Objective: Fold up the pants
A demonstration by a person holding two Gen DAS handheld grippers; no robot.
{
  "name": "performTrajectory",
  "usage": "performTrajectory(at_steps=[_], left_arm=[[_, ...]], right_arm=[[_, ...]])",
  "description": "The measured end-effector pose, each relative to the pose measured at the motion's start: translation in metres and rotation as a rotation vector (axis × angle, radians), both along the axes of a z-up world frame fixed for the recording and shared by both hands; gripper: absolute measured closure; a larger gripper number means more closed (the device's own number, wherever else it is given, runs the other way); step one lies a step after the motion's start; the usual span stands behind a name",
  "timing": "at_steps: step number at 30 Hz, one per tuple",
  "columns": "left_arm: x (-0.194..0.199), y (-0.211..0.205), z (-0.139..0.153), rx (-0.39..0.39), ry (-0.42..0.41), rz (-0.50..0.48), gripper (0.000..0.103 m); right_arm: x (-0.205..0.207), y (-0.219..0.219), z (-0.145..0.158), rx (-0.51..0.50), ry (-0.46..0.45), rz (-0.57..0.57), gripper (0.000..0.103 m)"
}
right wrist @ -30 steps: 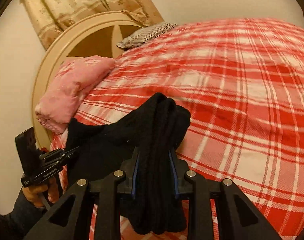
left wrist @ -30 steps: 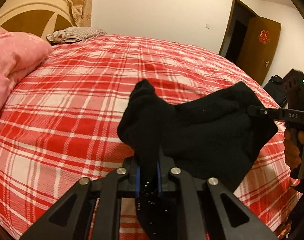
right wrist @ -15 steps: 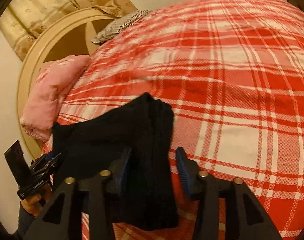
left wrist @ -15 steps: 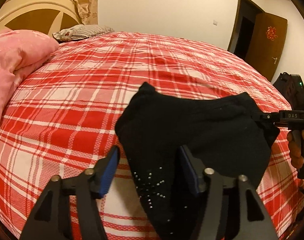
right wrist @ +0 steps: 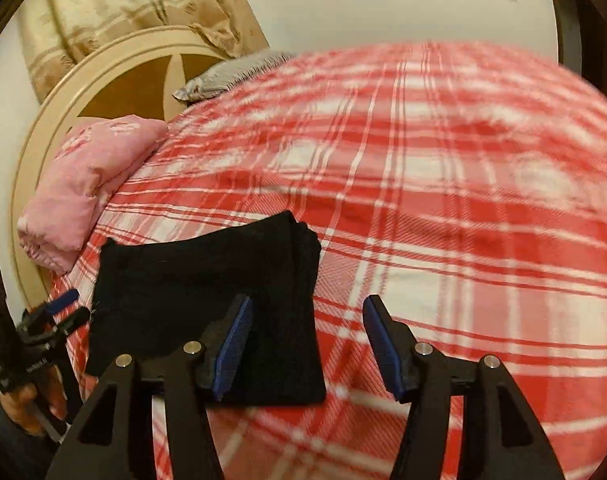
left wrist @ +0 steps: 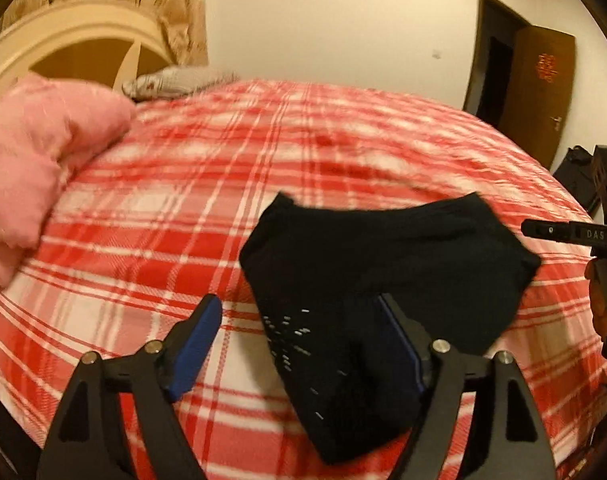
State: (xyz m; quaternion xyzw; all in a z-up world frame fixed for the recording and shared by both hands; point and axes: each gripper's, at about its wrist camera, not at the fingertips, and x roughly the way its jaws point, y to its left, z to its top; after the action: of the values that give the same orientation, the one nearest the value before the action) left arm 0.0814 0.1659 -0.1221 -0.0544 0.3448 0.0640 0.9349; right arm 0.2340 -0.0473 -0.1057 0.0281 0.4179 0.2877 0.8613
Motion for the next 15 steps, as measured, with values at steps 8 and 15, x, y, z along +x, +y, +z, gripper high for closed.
performTrajectory(at_steps=[8,15], left_arm=[[-0.037,-0.028,0.044,0.010,-0.104,-0.029,0.015],[-0.056,-0.049,0.067,0.024,-0.159,-0.053,0.015]], right_arm=[[-0.077,-0.044,0.046,-0.030,-0.124,0.011,0.044],[-0.132,-0.074,0.067,-0.027,-0.204,0.009,0.044]])
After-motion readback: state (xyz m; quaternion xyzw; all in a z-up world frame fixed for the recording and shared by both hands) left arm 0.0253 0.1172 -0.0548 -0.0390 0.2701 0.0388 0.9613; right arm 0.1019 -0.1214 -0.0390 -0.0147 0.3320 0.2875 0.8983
